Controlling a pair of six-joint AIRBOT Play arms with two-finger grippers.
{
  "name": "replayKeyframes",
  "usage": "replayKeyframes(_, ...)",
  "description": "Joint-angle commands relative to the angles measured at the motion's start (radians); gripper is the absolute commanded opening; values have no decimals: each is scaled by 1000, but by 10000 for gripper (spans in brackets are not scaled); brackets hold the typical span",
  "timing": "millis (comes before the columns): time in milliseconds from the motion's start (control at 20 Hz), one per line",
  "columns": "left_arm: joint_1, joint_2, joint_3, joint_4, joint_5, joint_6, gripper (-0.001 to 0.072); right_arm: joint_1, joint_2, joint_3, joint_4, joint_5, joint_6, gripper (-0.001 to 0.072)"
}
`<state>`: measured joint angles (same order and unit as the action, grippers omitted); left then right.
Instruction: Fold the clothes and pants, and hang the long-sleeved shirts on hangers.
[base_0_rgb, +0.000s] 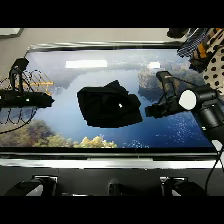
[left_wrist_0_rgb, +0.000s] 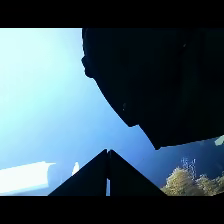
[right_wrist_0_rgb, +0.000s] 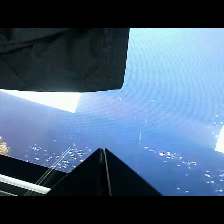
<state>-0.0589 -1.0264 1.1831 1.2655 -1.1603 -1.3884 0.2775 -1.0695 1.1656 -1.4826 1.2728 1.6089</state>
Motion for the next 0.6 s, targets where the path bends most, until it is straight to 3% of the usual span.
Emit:
replayKeyframes(0,1,-1,0,0,1,0,25,1,1,0,0,0,0,22)
replayKeyframes(400,1,-1,0,0,0,0,27,1,1,0,0,0,0,22)
replayKeyframes(450,1,-1,0,0,1,0,62,1,1,0,0,0,0,22)
replayKeyframes(500,1,-1,0,0,1,0,206,1,1,0,0,0,0,22)
replayKeyframes(550,1,-2,0,0,1,0,482,1,1,0,0,0,0,22)
